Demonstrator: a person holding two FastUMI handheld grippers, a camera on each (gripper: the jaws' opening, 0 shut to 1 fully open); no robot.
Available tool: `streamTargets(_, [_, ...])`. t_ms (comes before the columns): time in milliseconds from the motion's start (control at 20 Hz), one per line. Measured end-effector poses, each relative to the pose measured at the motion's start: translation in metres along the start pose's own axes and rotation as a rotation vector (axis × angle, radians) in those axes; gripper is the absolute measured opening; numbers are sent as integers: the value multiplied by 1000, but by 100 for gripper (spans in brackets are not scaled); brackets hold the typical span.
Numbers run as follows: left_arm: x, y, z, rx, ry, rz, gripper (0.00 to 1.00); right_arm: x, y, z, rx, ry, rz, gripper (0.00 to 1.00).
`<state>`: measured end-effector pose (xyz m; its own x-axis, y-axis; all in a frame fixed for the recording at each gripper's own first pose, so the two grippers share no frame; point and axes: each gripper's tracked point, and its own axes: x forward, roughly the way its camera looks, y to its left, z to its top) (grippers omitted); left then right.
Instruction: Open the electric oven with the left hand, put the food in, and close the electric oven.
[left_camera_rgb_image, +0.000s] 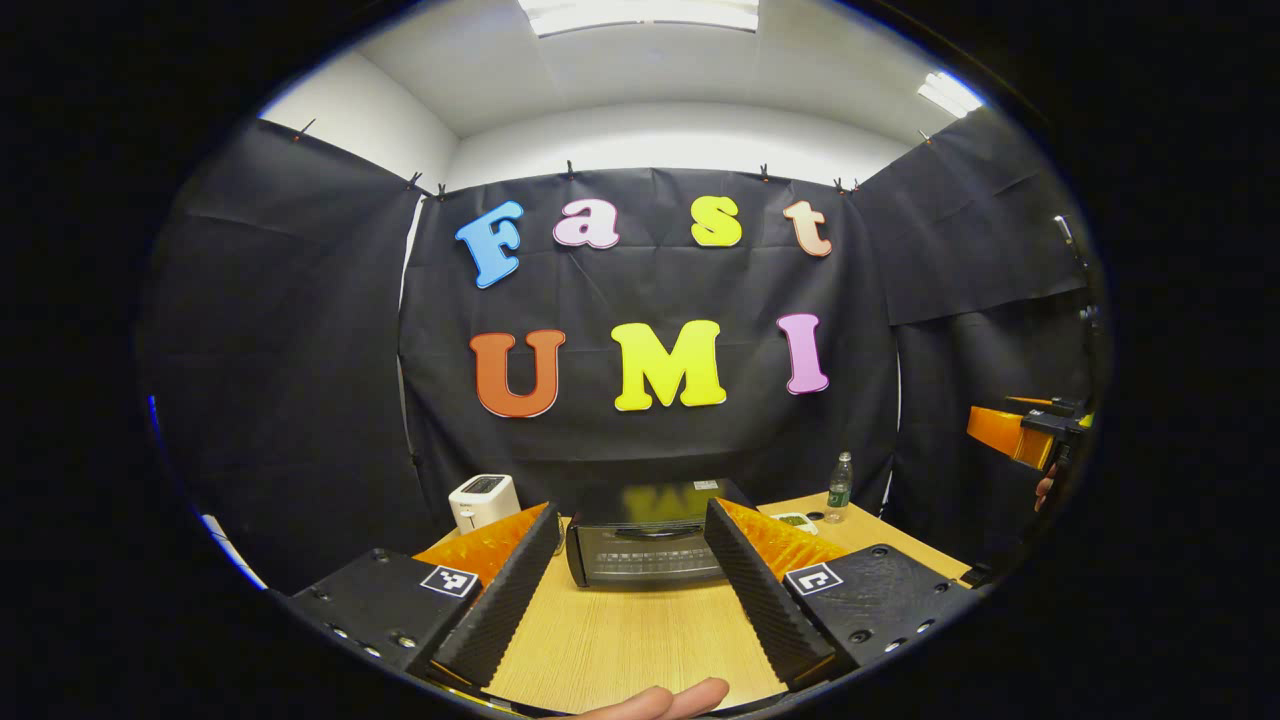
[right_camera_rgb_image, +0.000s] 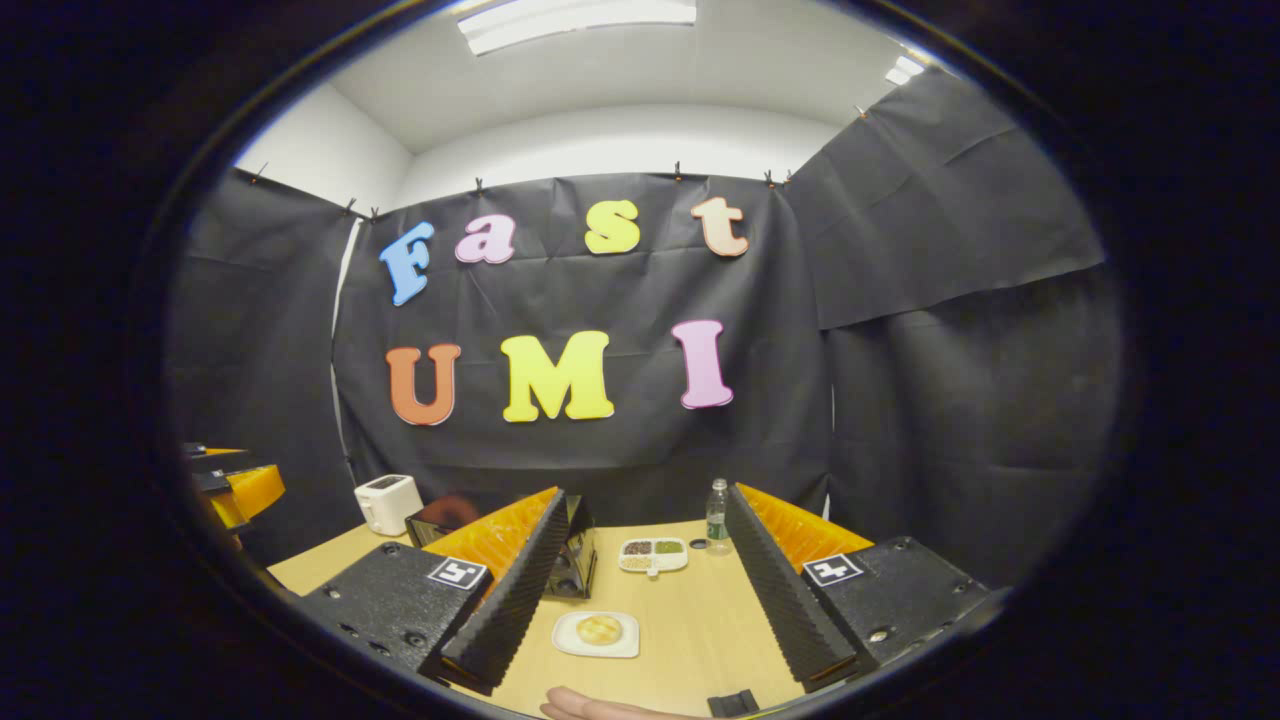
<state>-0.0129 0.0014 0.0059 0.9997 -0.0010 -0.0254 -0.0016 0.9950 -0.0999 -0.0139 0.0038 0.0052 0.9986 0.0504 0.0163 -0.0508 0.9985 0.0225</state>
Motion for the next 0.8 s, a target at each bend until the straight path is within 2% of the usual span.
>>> streamTargets(300, [-10, -10, 3, 34, -12, -9, 96, -9, 7, 4, -5, -23, 33, 96])
streamTargets(550, [-9, -28, -1, 16, -21, -57, 96, -11, 1, 0, -16, -20, 42, 96])
streamTargets(800, [5, -25, 4, 18, -31, -41, 95, -12, -7, -2, -16, -29, 37, 96])
